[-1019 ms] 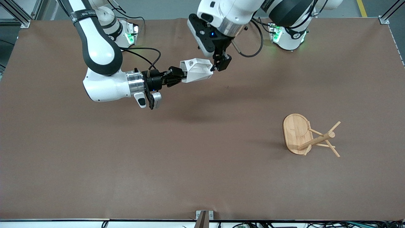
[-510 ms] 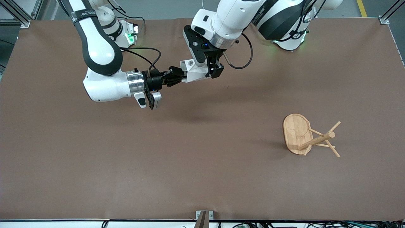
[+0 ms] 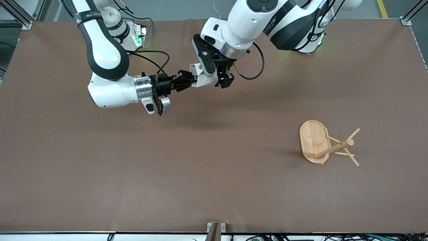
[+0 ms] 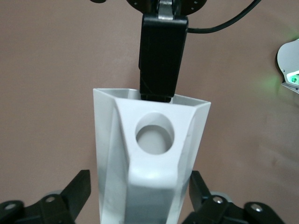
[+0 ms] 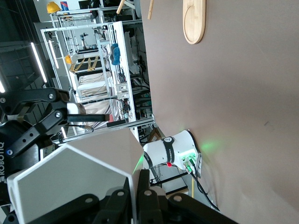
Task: Hang cup on rack
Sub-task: 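Grasp the cup with the left gripper while the right gripper holds it, then open the right gripper and withdraw while the left gripper carries the cup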
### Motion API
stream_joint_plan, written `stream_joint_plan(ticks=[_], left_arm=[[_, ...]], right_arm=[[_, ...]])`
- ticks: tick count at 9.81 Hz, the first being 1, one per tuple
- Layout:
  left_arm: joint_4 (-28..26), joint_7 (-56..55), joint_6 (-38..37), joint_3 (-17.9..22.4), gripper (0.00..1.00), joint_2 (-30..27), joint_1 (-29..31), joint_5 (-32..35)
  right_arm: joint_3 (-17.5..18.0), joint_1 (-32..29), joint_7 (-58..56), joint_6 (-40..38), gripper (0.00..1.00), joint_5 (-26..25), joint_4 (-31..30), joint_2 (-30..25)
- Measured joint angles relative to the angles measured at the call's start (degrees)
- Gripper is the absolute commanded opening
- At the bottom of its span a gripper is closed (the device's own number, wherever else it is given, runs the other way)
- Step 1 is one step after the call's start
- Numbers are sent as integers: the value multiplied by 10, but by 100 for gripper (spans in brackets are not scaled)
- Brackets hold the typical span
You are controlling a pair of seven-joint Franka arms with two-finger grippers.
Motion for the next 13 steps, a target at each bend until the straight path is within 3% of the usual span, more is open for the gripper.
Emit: stream_joint_plan(ticks=[1, 3, 4, 5, 6, 9, 11, 13], left_arm=[[0, 9, 0, 0, 12, 0, 0, 0], [0, 14, -1, -1, 1, 0, -1, 2], [0, 14, -1, -1, 0, 0, -1, 2], [0, 14, 0, -1, 0, 0, -1, 2], [0, 14, 0, -1, 0, 1, -1, 2], [0, 14, 0, -1, 0, 4, -1, 2], [0, 8, 0, -1, 0, 5, 0, 2], [4, -53, 0, 3, 1, 3, 8, 2]], right_arm=[[0, 0, 0, 2, 1, 1, 0, 0], [-1, 0, 0, 2, 2, 0, -1, 0], [-1, 0, 0, 2, 12, 0, -1, 0], [-1, 0, 4, 2, 94, 0, -1, 0], [-1, 0, 17, -1, 100, 0, 0, -1], [-13, -10, 63, -4, 100, -24, 10, -14], [-18, -49, 147, -5, 100, -134, 45, -23], [-21, -93, 216, -6, 100, -290, 92, -29]])
